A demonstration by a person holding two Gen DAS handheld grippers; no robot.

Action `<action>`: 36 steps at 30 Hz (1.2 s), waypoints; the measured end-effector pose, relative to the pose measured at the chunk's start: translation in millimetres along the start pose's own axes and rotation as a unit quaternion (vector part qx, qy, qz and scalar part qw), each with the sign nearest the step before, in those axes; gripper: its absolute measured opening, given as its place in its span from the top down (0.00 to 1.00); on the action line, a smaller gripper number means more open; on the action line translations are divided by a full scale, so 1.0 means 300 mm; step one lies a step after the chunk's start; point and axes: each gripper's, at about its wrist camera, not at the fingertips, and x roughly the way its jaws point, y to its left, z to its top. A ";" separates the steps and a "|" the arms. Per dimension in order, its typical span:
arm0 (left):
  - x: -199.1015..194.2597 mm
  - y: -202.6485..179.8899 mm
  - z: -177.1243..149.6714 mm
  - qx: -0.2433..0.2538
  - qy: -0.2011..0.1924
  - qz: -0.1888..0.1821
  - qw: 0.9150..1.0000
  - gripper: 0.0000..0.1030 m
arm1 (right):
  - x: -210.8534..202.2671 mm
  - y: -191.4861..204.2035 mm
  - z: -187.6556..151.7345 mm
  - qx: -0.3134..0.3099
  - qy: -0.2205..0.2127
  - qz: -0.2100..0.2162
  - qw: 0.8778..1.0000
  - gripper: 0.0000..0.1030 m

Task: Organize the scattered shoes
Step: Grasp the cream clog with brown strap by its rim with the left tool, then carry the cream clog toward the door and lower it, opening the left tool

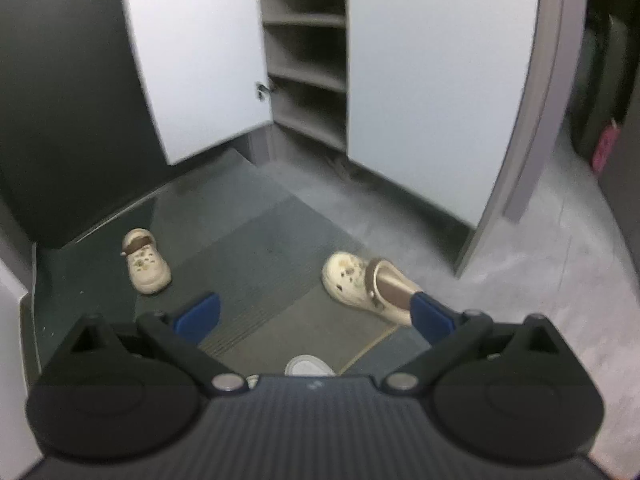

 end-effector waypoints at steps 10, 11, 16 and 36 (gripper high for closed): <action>0.858 -0.163 -0.032 0.037 0.088 -0.013 0.995 0.11 | 0.055 -0.166 -0.176 0.073 -0.136 0.046 0.987 0.51; 0.952 -0.196 -0.037 0.045 0.090 -0.013 0.995 0.13 | 0.090 -0.181 -0.184 0.084 -0.134 0.051 0.986 0.51; 1.207 -0.297 -0.083 0.083 0.074 -0.026 0.993 0.15 | 0.210 -0.262 -0.208 0.153 -0.107 0.074 0.980 0.30; 1.430 -0.241 -0.102 0.032 0.088 0.007 0.996 0.76 | 0.473 -0.311 -0.204 0.278 -0.119 0.126 0.945 0.22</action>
